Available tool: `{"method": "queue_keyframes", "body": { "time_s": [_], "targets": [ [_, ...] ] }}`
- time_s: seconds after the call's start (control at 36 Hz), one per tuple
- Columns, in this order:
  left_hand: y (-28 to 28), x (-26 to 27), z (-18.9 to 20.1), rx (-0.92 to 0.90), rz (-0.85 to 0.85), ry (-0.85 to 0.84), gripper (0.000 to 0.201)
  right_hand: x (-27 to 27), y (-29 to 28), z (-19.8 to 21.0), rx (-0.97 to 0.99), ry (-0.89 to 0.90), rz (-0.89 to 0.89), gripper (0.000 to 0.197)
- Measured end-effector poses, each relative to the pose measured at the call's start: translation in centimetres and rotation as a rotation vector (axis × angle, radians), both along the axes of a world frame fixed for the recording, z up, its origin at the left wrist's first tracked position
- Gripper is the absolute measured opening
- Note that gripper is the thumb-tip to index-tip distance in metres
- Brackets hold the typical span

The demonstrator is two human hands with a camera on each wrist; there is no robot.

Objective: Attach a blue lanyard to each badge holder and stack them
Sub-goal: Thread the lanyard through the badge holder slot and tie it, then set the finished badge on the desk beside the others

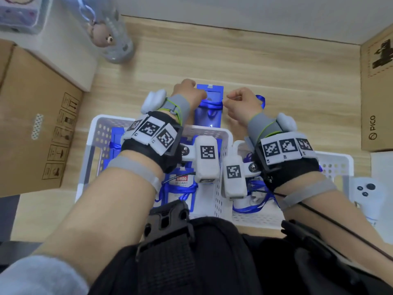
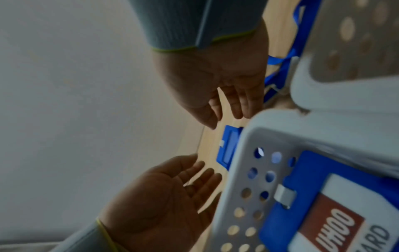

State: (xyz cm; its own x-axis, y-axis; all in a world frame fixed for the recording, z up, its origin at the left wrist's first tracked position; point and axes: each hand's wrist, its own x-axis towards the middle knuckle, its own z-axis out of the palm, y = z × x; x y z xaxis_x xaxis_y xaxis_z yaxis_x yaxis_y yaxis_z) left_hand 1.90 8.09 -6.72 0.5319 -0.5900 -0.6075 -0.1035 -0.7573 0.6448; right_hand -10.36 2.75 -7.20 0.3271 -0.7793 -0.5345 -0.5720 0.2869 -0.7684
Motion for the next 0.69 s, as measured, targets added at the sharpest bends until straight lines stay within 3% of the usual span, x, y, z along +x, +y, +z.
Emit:
{"method": "queue_keyframes", "body": {
  "time_s": [0.14,0.28,0.42,0.53,0.58,0.69],
  "targets": [
    [3.1,-1.2,4.1,-0.395,0.134,0.150,0.034,-0.9,1.2,3.2,-0.166,-0.144,0.088,0.027],
    [6.4,-2.3,5.7,-0.435,0.036,0.180,0.028,-2.0,3.4,4.9,-0.280,-0.222,0.225,0.029],
    [9.1,-3.5,4.7,-0.351,-0.013,0.096,0.020,-3.3,5.7,5.0,-0.389,-0.119,0.368,0.027],
    [11.2,-4.7,3.5,-0.070,-0.230,-0.064,0.028,-4.3,7.4,4.5,-0.387,-0.035,0.454,0.012],
    [11.8,-4.9,2.9,0.055,-0.344,-0.177,0.026,-4.5,7.9,4.0,-0.386,-0.019,0.472,0.014],
    [12.9,-5.7,2.6,0.141,-0.450,-0.241,0.017,-5.0,8.7,3.7,-0.405,-0.012,0.472,0.012]
  ]
}}
